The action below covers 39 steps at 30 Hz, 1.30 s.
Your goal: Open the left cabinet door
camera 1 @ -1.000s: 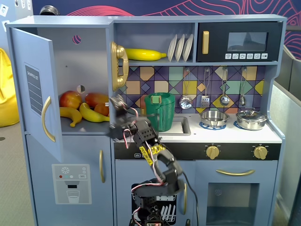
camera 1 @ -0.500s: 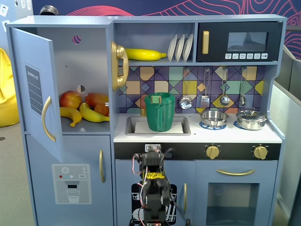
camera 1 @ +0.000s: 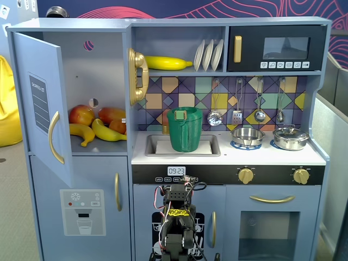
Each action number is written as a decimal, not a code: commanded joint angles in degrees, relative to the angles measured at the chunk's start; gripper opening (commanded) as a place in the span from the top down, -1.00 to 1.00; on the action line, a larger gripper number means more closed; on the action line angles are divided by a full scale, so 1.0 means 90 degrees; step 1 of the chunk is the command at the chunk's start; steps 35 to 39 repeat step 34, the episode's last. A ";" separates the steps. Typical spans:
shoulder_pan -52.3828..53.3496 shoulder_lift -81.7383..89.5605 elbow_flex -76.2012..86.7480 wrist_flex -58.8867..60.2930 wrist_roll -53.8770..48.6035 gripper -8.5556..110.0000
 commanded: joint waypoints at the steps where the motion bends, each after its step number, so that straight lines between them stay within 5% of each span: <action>1: 0.0254 -0.0039 0.0117 0.1211 -0.0518 0.84; 39: 0.0215 -0.0039 0.0117 0.1260 -0.0918 0.84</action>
